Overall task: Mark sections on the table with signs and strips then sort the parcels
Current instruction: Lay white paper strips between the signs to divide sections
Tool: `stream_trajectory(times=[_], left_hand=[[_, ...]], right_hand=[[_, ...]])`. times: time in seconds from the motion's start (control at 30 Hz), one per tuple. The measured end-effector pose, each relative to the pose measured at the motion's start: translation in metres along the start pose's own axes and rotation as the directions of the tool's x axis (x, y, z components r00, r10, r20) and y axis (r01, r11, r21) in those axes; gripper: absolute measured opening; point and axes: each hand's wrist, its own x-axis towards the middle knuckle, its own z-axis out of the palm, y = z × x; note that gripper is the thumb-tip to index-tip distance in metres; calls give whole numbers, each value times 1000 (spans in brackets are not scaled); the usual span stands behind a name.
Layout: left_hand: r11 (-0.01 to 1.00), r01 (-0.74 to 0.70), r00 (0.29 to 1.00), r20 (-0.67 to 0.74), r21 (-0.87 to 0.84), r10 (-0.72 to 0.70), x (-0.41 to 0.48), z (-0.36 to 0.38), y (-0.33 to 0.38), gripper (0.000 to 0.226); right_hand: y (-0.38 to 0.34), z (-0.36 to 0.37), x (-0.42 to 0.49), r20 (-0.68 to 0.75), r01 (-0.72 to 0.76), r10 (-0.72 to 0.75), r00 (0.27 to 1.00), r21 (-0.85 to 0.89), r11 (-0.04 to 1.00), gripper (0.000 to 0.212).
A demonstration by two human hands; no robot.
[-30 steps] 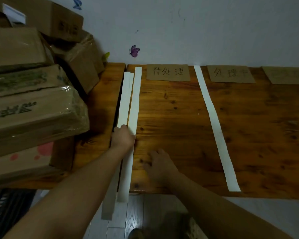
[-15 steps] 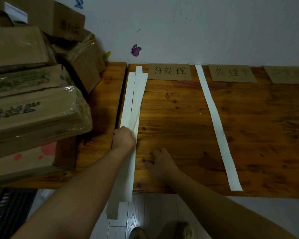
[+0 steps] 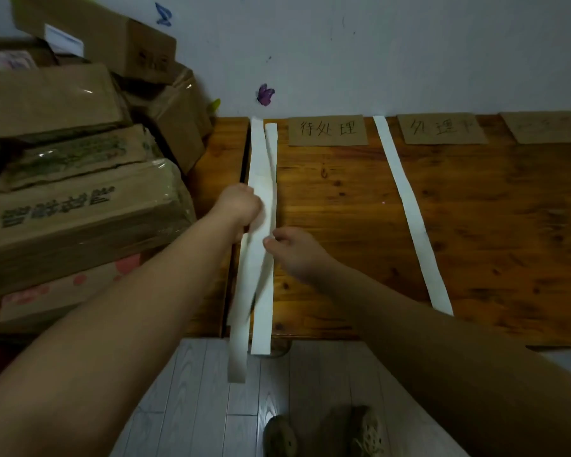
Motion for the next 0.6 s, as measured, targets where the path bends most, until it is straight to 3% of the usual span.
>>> stream_trajectory(times=[0.07, 0.13, 0.2, 0.3, 0.47, 0.6], left_hand=[[978, 4, 995, 95, -211, 16, -20, -1, 19, 21], [944, -10, 980, 183, -331, 75, -34, 3, 34, 28], [933, -23, 966, 232, -360, 113, -43, 11, 48, 41], [903, -16, 956, 257, -429, 139, -54, 31, 77, 13], [877, -26, 914, 343, -480, 215, -74, 110, 134, 10], [881, -52, 904, 353, -470, 241, -84, 188, 181, 25]], right_hand=[[-10, -1, -6, -103, 76, -70, 992, 53, 996, 22], [-16, -11, -13, -225, 110, -100, 969, 31, 993, 12], [-16, -29, -22, -302, 109, -114, 947, -34, 994, 10], [-7, -66, -36, -344, 64, -102, 933, -121, 991, 15], [31, -150, -70, -405, -1, -52, 913, -129, 992, 9], [70, -226, -87, -436, -49, -10, 900, -124, 991, 20]])
